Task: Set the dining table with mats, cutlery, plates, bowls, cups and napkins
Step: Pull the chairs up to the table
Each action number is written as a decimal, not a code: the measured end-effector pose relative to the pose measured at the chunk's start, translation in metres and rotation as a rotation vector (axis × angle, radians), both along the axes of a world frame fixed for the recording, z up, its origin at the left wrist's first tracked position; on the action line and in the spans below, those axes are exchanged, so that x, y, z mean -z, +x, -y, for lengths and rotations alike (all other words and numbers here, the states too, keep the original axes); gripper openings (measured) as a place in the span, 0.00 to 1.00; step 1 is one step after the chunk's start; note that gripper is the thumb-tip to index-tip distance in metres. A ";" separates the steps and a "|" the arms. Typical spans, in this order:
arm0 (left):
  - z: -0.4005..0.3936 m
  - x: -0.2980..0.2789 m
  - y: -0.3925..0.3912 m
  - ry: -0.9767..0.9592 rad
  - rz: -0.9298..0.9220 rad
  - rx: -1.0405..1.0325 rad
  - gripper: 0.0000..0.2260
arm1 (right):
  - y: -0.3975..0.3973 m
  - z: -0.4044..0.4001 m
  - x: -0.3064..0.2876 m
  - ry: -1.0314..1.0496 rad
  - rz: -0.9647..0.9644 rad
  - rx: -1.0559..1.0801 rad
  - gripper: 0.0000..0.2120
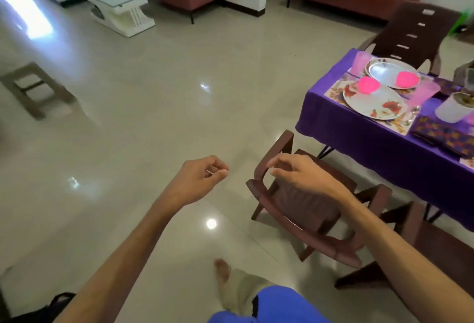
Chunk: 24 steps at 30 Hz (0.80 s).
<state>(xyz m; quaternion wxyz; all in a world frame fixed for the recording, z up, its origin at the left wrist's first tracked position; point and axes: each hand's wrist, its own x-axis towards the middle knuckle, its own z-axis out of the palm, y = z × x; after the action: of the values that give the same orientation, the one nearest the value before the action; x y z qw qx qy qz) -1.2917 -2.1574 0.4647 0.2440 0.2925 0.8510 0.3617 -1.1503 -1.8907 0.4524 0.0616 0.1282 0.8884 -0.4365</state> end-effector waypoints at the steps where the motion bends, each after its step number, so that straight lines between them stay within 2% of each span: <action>1: 0.004 0.008 -0.013 -0.002 0.011 -0.004 0.04 | -0.013 0.007 0.007 -0.034 0.003 0.033 0.07; 5: 0.010 0.048 -0.057 -0.016 0.081 -0.035 0.03 | -0.054 0.029 0.049 -0.085 0.000 0.196 0.07; 9: -0.009 0.081 -0.069 -0.104 0.136 0.102 0.04 | -0.032 0.032 0.080 -0.040 0.063 0.379 0.09; 13: -0.065 0.108 -0.069 -0.193 0.128 0.308 0.12 | 0.057 -0.003 0.118 0.153 0.247 0.718 0.11; 15: -0.089 0.121 -0.061 -0.213 0.078 0.484 0.18 | 0.115 -0.008 0.140 0.292 0.453 0.929 0.17; 16: -0.101 0.129 -0.055 -0.228 0.030 0.598 0.20 | 0.143 -0.007 0.146 0.294 0.564 1.037 0.21; 17: -0.111 0.140 -0.051 -0.261 -0.026 0.711 0.22 | 0.171 -0.005 0.156 0.233 0.658 1.126 0.24; 19: -0.127 0.164 -0.047 -0.364 -0.183 0.900 0.25 | 0.209 0.000 0.168 -0.009 0.648 1.191 0.25; 22: -0.143 0.180 -0.044 -0.529 -0.523 1.038 0.21 | 0.228 0.009 0.167 -0.676 0.314 1.409 0.14; 24: -0.151 0.175 -0.045 -0.595 -0.715 1.107 0.17 | 0.228 0.005 0.168 -0.863 0.123 1.525 0.10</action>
<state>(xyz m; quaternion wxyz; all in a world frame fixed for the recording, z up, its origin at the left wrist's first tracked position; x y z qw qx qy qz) -1.3371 -2.0066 0.2896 0.1674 0.7021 0.6684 -0.1797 -0.9223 -1.8960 0.2845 -0.1559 0.6757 0.3131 -0.6489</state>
